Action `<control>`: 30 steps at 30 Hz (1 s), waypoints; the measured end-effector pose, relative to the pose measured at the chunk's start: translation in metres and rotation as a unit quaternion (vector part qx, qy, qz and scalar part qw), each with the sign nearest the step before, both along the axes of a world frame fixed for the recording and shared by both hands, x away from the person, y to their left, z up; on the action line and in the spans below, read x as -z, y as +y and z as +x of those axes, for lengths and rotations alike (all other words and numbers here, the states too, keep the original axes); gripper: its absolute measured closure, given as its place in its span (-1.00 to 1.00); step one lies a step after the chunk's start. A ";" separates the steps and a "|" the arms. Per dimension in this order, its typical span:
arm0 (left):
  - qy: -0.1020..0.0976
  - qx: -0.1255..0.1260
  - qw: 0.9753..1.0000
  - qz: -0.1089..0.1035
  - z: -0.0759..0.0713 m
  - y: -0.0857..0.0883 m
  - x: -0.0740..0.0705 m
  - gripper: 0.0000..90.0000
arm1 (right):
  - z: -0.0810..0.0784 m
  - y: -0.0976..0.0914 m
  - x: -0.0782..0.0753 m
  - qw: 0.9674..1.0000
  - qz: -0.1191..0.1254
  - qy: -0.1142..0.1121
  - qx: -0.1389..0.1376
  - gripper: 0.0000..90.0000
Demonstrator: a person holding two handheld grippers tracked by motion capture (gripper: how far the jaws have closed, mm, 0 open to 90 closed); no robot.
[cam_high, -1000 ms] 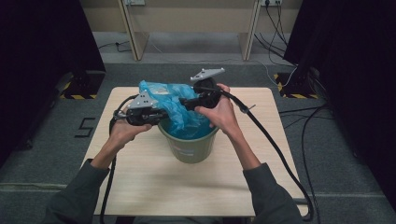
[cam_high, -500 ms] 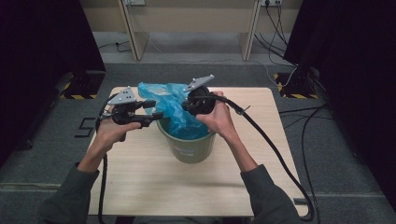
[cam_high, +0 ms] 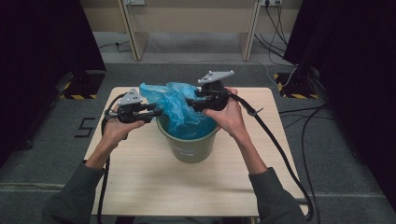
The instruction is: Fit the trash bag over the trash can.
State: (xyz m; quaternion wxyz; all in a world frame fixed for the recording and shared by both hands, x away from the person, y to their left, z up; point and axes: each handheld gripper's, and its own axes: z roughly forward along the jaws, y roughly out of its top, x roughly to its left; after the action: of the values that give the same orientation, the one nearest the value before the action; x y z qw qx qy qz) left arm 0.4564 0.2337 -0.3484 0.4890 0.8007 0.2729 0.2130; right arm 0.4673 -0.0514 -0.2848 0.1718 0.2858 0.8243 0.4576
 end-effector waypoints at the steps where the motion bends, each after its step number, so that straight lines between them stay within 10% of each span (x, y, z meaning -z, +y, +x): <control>1: -0.002 0.004 1.000 0.003 -0.001 0.000 -0.001 0.65 | -0.001 0.004 -0.002 1.000 0.004 0.002 -0.003 -0.02; 10: -0.026 0.025 0.999 0.035 -0.011 -0.009 -0.004 0.81 | 0.003 0.048 -0.011 0.999 0.010 0.008 -0.036 -0.18; 16: -0.030 0.034 0.999 0.028 -0.018 -0.006 -0.004 0.83 | 0.012 0.058 -0.006 0.997 -0.054 -0.009 -0.051 0.73; 30: -0.055 0.081 0.994 0.037 -0.053 -0.013 -0.001 0.88 | 0.015 -0.038 0.005 0.996 -0.071 -0.018 0.058 1.00</control>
State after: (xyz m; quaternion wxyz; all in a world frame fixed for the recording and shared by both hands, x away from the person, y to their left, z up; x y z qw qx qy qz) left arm 0.4032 0.2211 -0.3469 0.4891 0.8247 0.1715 0.2263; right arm 0.4824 -0.0898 -0.2894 0.2332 0.3121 0.8333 0.3921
